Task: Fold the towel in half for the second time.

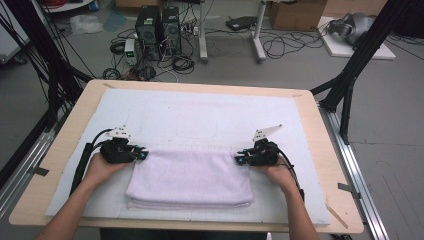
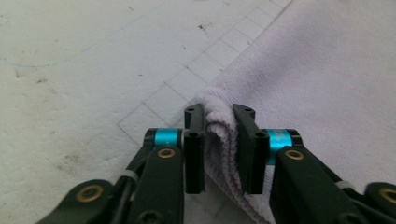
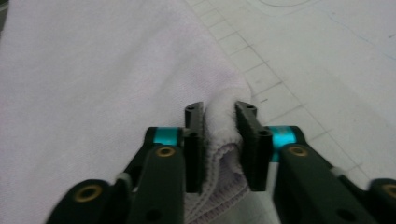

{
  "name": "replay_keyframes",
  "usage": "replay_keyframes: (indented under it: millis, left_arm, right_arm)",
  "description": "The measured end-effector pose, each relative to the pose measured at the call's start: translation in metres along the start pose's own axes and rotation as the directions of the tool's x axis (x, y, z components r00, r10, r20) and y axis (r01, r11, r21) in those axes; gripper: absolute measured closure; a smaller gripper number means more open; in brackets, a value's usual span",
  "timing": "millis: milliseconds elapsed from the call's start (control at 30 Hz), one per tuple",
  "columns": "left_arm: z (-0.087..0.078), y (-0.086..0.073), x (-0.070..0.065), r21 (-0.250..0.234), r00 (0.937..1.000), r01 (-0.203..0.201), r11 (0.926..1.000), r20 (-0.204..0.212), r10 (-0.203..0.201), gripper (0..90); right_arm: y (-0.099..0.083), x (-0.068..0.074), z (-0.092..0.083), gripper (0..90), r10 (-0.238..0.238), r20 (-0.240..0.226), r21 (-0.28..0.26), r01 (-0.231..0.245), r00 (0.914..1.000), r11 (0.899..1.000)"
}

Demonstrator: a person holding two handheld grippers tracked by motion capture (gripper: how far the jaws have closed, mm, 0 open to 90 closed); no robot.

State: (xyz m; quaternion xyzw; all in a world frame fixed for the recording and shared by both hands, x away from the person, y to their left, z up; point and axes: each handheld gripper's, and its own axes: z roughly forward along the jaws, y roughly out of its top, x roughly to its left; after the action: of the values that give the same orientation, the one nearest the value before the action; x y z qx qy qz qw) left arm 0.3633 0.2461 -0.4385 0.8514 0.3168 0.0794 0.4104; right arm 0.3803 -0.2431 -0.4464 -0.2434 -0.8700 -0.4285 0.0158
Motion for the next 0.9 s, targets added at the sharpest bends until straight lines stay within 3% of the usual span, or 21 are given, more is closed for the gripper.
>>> replay_keyframes:
  millis: [233,367,500,533,567,600,667,700,767,800,900]
  left_arm:
    - [-0.005,0.017,0.001,-0.052,0.9957,-0.022,0.9984,-0.091,0.018,80.9]
    - [-0.012,0.043,0.013,-0.112,0.9901,-0.009,0.9937,-0.14,-0.006,81.0]
    - [-0.017,0.081,0.027,-0.129,0.9829,-0.029,0.9912,-0.184,0.005,80.9]
    - [-0.016,0.088,0.03,-0.138,0.9789,-0.031,0.9899,-0.204,0.002,79.6]
    - [-0.014,0.094,0.033,-0.152,0.9712,-0.031,0.9879,-0.238,-0.006,74.7]
    - [-0.012,0.097,0.036,-0.153,0.9644,-0.012,0.9881,-0.263,-0.029,64.1]
    - [-0.009,0.095,0.041,-0.151,0.9707,0.033,0.988,-0.231,-0.067,57.8]
    - [-0.008,0.092,0.042,-0.127,0.9748,0.034,0.9912,-0.215,-0.061,57.3]
    - [-0.006,0.083,0.038,-0.129,0.9794,0.012,0.9916,-0.198,-0.038,56.8]
    - [-0.006,0.078,0.037,-0.132,0.9819,0.015,0.9911,-0.185,-0.039,57.4]
    - [-0.004,0.063,0.03,-0.123,0.9875,0.002,0.9924,-0.156,-0.022,57.4]
  right_arm:
    - [0.015,0.003,-0.01,81.5,-0.046,0.07,-0.002,0.046,0.9965,0.999]
    - [0.038,-0.004,-0.025,81.6,-0.054,0.135,-0.056,0.062,0.9893,0.996]
    - [0.065,-0.019,-0.04,81.2,-0.044,0.187,-0.089,0.061,0.9813,0.994]
    - [0.072,-0.023,-0.043,78.4,-0.039,0.218,-0.099,0.062,0.9751,0.993]
    - [0.078,-0.028,-0.044,69.3,-0.022,0.264,-0.119,0.055,0.9643,0.991]
    - [0.083,-0.034,-0.044,58.5,0.02,0.293,-0.142,0.023,0.956,0.99]
    - [0.083,-0.043,-0.042,56.6,0.063,0.297,-0.155,-0.018,0.9527,0.988]
    - [0.081,-0.046,-0.04,54.5,0.066,0.292,-0.135,-0.027,0.954,0.99]
    - [0.075,-0.045,-0.035,53.8,0.059,0.26,-0.101,-0.033,0.9638,0.994]
    - [0.071,-0.042,-0.033,53.9,0.038,0.266,-0.085,-0.015,0.9632,0.996]
    - [0.061,-0.035,-0.03,53.8,0.036,0.229,-0.083,-0.018,0.9728,0.996]
